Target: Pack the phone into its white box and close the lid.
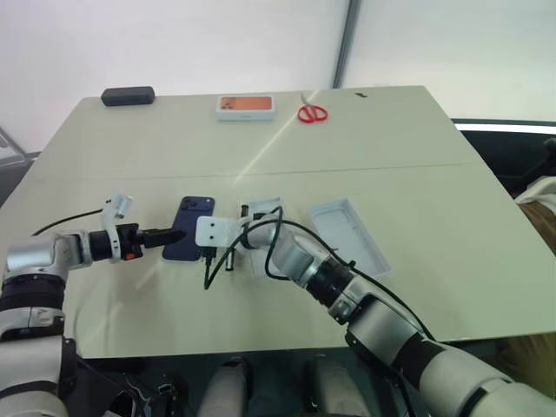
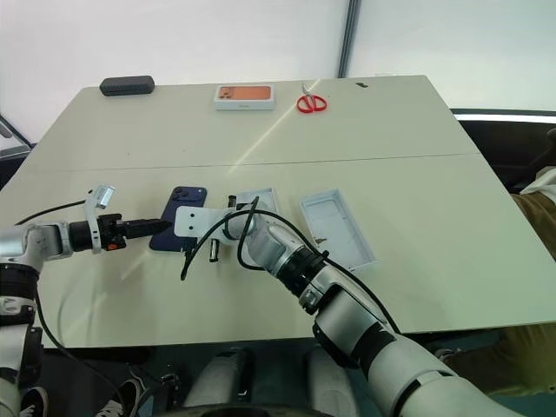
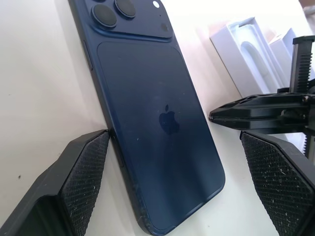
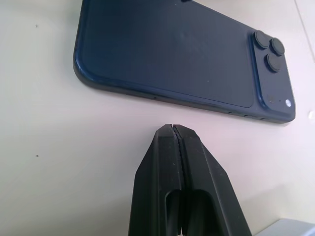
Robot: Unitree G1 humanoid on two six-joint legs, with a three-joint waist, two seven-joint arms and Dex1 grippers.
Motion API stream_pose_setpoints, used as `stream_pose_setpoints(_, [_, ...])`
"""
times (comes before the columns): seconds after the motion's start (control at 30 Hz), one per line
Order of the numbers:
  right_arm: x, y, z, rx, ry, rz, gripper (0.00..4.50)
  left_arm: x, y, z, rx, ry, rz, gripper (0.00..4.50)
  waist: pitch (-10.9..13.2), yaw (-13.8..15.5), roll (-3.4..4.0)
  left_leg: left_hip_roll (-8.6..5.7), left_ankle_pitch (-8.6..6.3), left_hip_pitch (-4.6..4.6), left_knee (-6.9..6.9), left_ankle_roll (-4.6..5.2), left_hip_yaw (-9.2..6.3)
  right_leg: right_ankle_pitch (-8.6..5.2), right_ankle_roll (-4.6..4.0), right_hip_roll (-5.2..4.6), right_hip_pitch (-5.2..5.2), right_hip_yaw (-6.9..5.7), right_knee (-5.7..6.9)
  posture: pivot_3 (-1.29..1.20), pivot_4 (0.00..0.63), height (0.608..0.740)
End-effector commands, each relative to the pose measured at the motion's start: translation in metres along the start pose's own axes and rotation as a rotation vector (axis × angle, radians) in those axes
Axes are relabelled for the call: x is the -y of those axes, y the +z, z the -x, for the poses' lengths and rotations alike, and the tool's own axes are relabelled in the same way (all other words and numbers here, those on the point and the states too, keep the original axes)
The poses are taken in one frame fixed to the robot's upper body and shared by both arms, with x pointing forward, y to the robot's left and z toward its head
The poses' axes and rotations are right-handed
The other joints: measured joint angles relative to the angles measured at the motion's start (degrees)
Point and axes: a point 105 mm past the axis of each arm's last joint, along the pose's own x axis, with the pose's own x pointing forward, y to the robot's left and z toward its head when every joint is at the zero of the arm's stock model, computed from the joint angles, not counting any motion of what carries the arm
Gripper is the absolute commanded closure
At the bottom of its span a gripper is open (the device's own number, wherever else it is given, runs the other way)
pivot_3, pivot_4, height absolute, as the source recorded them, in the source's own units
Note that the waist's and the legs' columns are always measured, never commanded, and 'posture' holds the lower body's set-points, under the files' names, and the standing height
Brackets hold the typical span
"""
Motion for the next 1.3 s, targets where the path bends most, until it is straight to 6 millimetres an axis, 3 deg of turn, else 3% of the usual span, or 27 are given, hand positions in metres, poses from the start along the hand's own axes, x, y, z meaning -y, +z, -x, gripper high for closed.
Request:
stream_pose_setpoints(0.03, [-0.009,0.017,-0.003,0.051,0.038,-0.023,4.48,0.003,-0.034,-0.019,-0.104,-0.019,0.066,0.00,0.0,0.0,0.01,0.00,0.00,0.00,0.00,0.00,0.00,0.00,0.00,-0.01,0.00,0.01,0.00,0.00,0.150,0.740])
stream_pose_setpoints(0.17, [-0.009,0.019,-0.003,0.051,0.040,-0.034,4.48,0.010,-0.043,-0.025,-0.120,-0.042,0.074,0.00,0.0,0.0,0.03,0.00,0.00,0.02,-0.02,0.00,0.00,-0.02,0.01,-0.06,0.01,0.01,0.00,0.00,0.150,0.740])
stream_pose_setpoints(0.5, [-0.008,0.015,-0.002,0.044,0.030,-0.025,4.48,0.043,-0.037,-0.036,-0.158,-0.125,0.106,0.00,-0.1,-0.1,0.04,-0.01,-0.01,0.04,-0.05,0.01,0.00,-0.08,0.08,-0.13,0.05,0.02,-0.02,0.00,0.150,0.740])
stream_pose_setpoints(0.8, [-0.011,0.010,-0.002,0.033,0.029,-0.023,4.48,0.026,-0.024,-0.030,-0.076,-0.043,0.135,0.00,-0.1,-0.1,0.04,-0.01,-0.01,0.04,-0.07,0.01,-0.02,-0.09,0.07,-0.13,0.03,0.01,-0.02,0.00,0.150,0.740])
stream_pose_setpoints(1.0, [-0.011,0.007,-0.001,0.029,0.028,-0.021,4.48,0.014,-0.007,-0.016,0.060,-0.030,0.210,0.00,-0.1,-0.2,0.03,0.00,-0.01,0.04,-0.07,0.01,-0.04,-0.08,0.07,-0.12,0.02,0.01,-0.01,0.00,0.150,0.740])
stream_pose_setpoints(1.3, [-0.014,0.008,-0.001,0.034,0.035,-0.009,4.48,0.009,-0.007,-0.019,0.105,-0.029,0.249,0.00,-0.1,-0.3,0.01,0.02,-0.01,0.04,-0.10,0.00,-0.03,-0.08,0.06,-0.09,-0.03,0.01,-0.01,0.00,0.150,0.740])
